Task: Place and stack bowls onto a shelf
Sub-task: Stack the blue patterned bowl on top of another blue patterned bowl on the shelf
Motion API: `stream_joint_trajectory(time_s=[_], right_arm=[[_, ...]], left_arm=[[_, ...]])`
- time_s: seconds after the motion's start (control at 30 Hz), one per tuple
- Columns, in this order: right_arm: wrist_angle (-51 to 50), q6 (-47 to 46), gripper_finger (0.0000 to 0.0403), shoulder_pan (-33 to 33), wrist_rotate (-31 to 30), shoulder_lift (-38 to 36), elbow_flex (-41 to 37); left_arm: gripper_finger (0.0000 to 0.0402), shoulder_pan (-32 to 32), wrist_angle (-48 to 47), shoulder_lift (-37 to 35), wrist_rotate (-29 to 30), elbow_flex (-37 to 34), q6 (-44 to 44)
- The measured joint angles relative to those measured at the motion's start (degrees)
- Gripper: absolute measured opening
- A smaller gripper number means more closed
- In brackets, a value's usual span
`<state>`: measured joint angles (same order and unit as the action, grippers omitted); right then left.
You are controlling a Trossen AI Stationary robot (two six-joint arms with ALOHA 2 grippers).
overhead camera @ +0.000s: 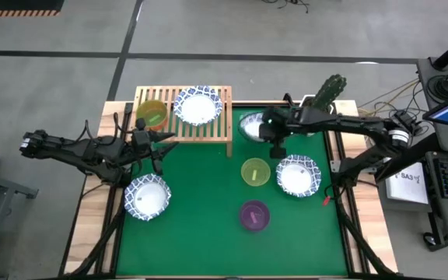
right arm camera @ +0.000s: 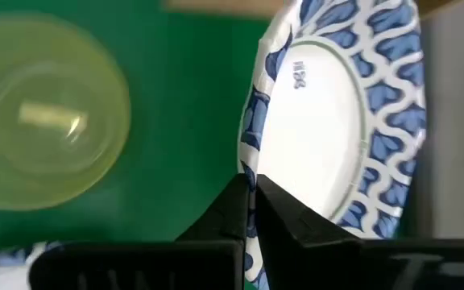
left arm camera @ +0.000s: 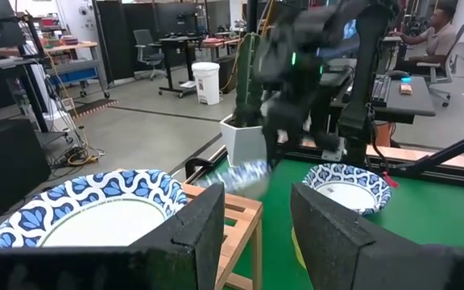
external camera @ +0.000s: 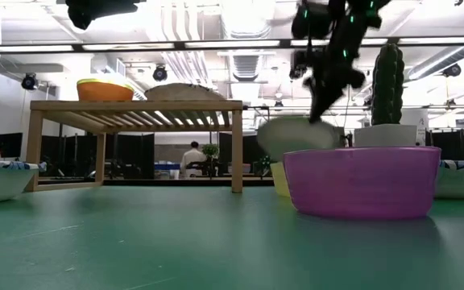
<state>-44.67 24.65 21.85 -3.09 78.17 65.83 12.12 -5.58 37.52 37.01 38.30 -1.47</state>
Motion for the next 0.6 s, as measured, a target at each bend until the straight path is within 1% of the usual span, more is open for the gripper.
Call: stream_joint_trajectory(time_s=[0.07, 0.17, 0.3, 0.47, 0.6], right_arm=[[-0.01, 0.21, 0.0009, 0.02, -1.81, -1.98, 2.54], [0.48, 1.13, 0.0009, 0.03, -2.52, -4.36, 5.92], [2.87, 3.2, 0.0009, -0.22, -3.04, -5.09, 11.51], [8.9, 6.52, 0.0008, -0.91, -2.69, -2.7, 16.49], [14.66, 8.31, 0.0008, -1.78, 0.6, 1.2, 18.73]], left_arm=[[0.0127, 0.02, 0.0, 0.0, 0.0, 0.0, 0.04], [0.0127, 0.01, 0.02, 0.02, -0.02, 0.0, 0.11], [0.0127, 0.02, 0.33, 0.06, -0.02, 0.0, 0.33], [0.0127, 0.02, 1.35, 0.36, -0.09, 0.0, 0.81], [0.0127, 0.02, 1.49, 0.35, -0.09, 0.0, 0.81]])
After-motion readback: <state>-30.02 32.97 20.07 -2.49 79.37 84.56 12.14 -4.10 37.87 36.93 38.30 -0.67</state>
